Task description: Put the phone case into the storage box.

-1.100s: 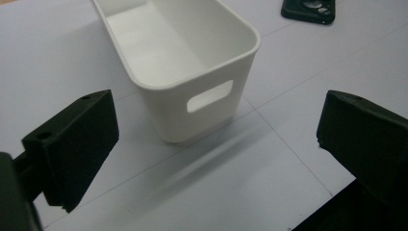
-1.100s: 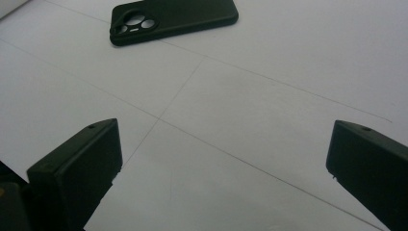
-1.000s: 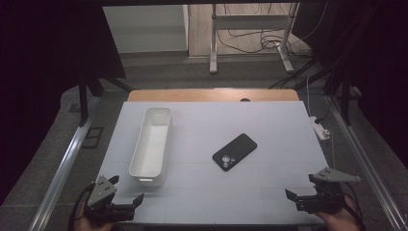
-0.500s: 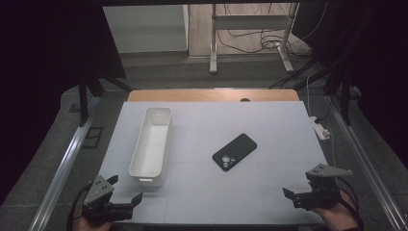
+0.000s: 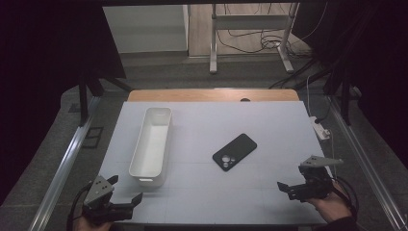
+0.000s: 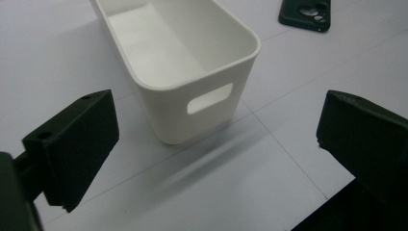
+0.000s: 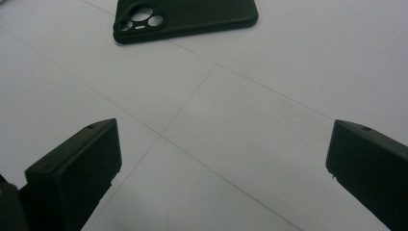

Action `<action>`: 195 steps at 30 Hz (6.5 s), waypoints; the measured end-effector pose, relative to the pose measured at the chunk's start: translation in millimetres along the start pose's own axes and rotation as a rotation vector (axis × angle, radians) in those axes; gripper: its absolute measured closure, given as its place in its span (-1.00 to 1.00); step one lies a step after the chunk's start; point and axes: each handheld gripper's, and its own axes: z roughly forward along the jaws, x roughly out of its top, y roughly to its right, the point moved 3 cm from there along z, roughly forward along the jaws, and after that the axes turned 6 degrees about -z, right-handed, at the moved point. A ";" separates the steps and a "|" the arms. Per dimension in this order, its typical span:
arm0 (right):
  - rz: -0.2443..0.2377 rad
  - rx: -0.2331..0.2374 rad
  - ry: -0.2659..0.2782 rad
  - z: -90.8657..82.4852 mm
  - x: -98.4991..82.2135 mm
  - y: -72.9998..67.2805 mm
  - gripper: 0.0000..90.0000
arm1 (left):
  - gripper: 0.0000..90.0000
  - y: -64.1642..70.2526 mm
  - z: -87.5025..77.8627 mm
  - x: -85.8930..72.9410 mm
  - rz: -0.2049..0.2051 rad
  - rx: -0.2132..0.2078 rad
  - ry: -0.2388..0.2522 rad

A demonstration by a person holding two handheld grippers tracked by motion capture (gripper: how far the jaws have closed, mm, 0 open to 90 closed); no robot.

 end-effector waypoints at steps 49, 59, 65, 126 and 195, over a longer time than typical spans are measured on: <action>-0.085 0.073 -0.057 63.0 61.5 3.6 -1.00 | -0.95 -1.2 -0.6 -0.1 -0.007 -0.015 0.007; -0.091 0.071 -0.074 75.9 71.6 8.8 -1.00 | -0.95 -0.9 -0.5 -0.1 -0.007 -0.016 0.004; -0.109 0.072 -0.084 83.3 78.4 10.9 -1.00 | -0.95 -1.4 -0.4 -0.1 -0.008 -0.017 0.006; -0.143 0.098 -0.200 156.3 128.7 16.1 0.98 | -0.95 -1.4 -0.1 0.0 -0.007 -0.019 0.006; -0.146 0.048 -0.314 186.1 123.0 36.7 0.99 | -0.94 -1.0 -0.1 0.1 -0.001 -0.029 0.006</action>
